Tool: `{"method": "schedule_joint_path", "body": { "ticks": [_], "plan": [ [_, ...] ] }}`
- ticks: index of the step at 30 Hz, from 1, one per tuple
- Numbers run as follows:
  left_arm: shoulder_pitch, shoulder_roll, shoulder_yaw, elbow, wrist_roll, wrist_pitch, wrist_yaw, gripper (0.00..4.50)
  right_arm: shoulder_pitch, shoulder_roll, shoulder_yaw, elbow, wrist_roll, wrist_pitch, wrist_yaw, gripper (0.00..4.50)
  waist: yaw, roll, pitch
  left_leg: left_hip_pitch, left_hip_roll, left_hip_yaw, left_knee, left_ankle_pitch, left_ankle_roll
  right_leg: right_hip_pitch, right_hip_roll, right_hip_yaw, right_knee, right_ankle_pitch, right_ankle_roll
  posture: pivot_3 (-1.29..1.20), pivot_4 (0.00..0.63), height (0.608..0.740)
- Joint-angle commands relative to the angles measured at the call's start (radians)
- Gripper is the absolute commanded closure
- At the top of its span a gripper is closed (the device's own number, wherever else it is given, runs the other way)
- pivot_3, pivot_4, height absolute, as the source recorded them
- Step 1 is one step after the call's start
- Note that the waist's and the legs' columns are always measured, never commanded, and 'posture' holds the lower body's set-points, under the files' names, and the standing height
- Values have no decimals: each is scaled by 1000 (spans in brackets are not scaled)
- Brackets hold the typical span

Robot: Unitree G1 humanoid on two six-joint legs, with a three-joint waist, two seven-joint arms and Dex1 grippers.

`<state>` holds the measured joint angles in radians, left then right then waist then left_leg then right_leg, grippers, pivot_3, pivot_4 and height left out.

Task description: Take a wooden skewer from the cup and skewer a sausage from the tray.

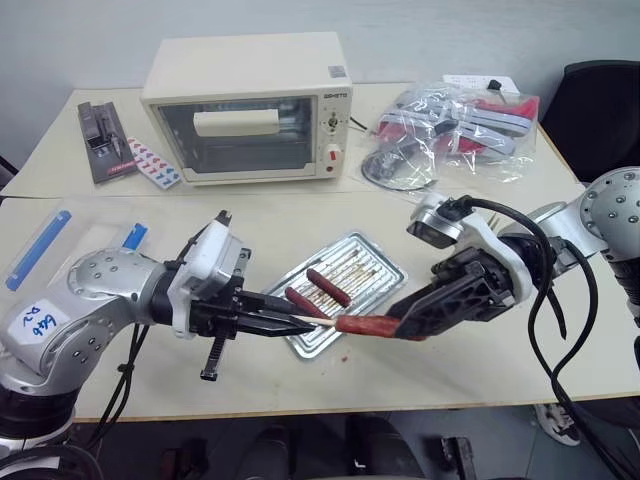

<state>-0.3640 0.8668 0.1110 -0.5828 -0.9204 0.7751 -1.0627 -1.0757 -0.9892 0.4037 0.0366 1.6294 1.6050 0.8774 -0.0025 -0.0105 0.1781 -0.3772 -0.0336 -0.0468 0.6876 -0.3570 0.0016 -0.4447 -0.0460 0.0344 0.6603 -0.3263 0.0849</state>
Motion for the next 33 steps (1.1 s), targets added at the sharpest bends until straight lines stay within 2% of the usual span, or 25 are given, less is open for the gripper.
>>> {"method": "schedule_joint_path", "body": {
  "ticks": [1, 6, 10, 13, 14, 15, 20, 24, 33],
  "plan": [
    [67, 9, 77, -54, -33, -9, 38, 4500, -29, 28, -103, -25, -134, -54, 20, 781, 0, 0, 0, 0, 0, 0, 0, 0, 0, 0, 0, 0, 0, 0, 0, 0, 150, 740],
    [242, -16, 205, -123, -71, 0, 154, 4500, -28, 1, -118, -176, -419, -281, 174, 781, 2, 0, 0, 0, 0, 0, 0, 0, 0, 0, 0, 0, -1, 0, 0, 0, 150, 740],
    [357, -49, 344, -150, -137, 6, 269, 4500, 38, -20, -102, -296, -689, -583, 281, 781, 2, 0, 0, 0, 0, 0, -1, 0, 0, 0, 0, 0, -1, 0, 0, 0, 150, 740],
    [444, -87, 466, -164, -176, 3, 378, 4500, 60, 28, -151, -289, -774, -706, 289, 319, 2, 0, 0, 0, 0, 0, -1, 0, 0, 0, 0, 0, -1, 0, 0, 0, 150, 740],
    [481, -103, 512, -169, -181, -1, 413, 4500, 63, 51, -167, -284, -807, -759, 283, 14, 0, 0, 0, 0, 0, 0, -1, 0, 0, 0, 0, 0, 0, 0, 0, 0, 150, 740],
    [506, -112, 542, -172, -185, -5, 435, 4500, 66, 69, -177, -281, -835, -797, 281, 14, -3, 0, 0, 0, 0, 0, -1, 0, 0, 0, 0, 0, -1, 0, 0, 0, 150, 740],
    [623, -184, 700, -154, -200, -34, 560, 4500, 61, 184, -218, -238, -941, -900, 203, 14, -1, 0, 0, 1, 1, 1, -2, 0, -1, 0, 1, 0, 0, 0, 0, 0, 150, 740],
    [636, -247, 796, -80, -141, -65, 731, 4500, 62, 252, -237, -217, -982, -918, 162, 14, 1, -1, -1, 2, 1, 1, -2, 0, -1, 1, 1, 0, 0, 0, 0, 0, 150, 740],
    [536, -170, 807, 208, 50, -82, 889, 4500, 87, 302, -242, -250, -1004, -905, 143, 14, 0, -2, -1, 2, 0, 0, -2, 0, -1, 1, 1, 0, 0, 0, 0, 0, 150, 740]
  ]
}}
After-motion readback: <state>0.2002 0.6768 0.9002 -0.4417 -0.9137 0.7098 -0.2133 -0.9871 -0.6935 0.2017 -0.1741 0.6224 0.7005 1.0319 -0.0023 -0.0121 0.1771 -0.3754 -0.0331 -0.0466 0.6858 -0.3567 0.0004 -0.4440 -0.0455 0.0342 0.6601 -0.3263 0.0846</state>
